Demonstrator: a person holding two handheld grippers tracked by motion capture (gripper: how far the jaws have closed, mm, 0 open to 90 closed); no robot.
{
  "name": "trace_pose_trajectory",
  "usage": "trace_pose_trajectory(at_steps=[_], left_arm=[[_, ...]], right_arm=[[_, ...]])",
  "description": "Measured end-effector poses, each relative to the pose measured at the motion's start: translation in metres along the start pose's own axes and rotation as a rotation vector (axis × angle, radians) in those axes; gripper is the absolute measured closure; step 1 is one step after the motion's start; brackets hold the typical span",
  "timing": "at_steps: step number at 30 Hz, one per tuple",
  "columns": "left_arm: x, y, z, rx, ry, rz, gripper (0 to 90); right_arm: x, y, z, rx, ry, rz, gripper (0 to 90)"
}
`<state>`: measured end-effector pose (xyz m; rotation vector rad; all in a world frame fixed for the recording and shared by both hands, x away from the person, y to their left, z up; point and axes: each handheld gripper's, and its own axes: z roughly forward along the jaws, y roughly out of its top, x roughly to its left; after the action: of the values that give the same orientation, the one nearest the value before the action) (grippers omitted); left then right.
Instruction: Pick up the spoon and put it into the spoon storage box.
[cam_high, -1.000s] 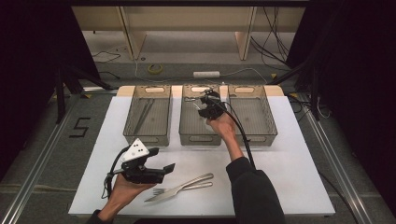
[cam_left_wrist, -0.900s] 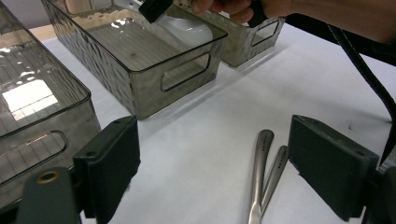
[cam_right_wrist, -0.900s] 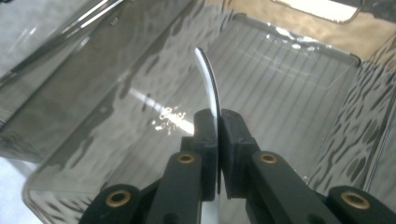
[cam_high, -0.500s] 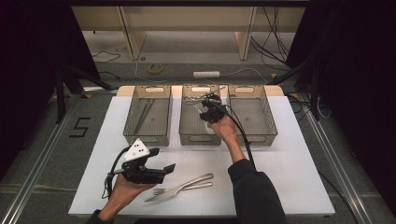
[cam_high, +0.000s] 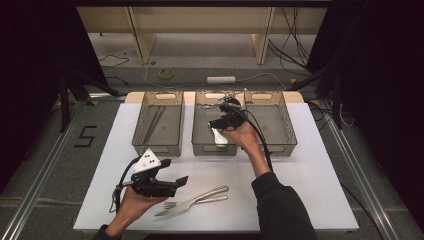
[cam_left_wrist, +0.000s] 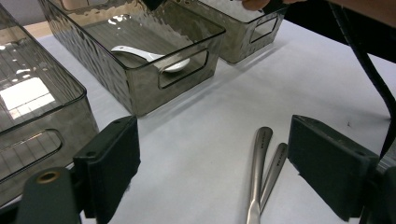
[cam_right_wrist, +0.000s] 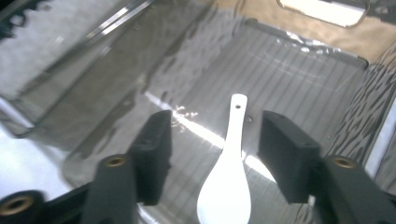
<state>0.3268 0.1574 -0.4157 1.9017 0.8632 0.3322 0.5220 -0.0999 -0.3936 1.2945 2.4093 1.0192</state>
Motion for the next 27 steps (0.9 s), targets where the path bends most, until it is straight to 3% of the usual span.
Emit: trace_pose_trajectory(at_steps=[7, 14, 23, 27], left_arm=[[0.000, 0.000, 0.001, 0.009, -0.005, -0.002, 16.7], [0.000, 0.000, 0.004, 0.043, -0.027, -0.001, 16.7], [-0.008, 0.000, 0.015, 0.143, -0.071, 0.030, 16.7], [-0.011, 0.001, 0.019, 0.175, -0.082, 0.035, 16.9]], right_arm=[[0.010, -0.008, -0.028, 0.009, 0.050, -0.082, 34.7], [0.022, -0.033, -0.058, -0.047, 0.088, -0.135, 31.5], [0.021, -0.085, -0.090, -0.102, 0.110, -0.130, 30.1], [0.016, -0.103, -0.099, -0.136, 0.131, -0.095, 30.2]])
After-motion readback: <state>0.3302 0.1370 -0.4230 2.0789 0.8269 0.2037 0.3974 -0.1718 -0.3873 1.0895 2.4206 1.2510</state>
